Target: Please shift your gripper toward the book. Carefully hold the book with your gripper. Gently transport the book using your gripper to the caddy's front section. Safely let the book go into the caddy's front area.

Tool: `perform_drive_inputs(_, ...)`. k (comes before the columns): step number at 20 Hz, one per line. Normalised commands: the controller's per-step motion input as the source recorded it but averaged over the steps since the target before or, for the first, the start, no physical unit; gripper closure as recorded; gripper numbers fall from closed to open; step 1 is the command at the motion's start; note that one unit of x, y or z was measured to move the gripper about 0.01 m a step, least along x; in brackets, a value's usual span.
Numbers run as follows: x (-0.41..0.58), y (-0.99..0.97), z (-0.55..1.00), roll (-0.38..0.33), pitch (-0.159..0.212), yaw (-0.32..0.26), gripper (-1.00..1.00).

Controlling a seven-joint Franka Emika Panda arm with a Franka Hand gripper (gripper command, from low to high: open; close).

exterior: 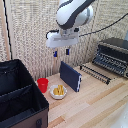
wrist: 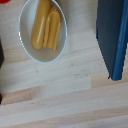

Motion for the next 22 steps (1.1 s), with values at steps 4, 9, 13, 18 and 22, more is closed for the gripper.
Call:
perform_drive_inputs(4,0.289,-0.58,-0.12,0.065,0.000,-0.002,-1.00)
perform_drive_inputs(9,0.311,-0.56,-0.18,0.071,0.000,0.000,-1.00)
perform_drive_inputs(13,0.260,-0.42,-0.20,0.051,0.000,0.000,-1.00)
perform_drive_inputs(18,0.293,-0.37,-0.21,0.044,0.000,0.000,-1.00)
perform_drive_inputs(22,0.312,-0.34,-0.25,0.030,0.002,0.000,-1.00)
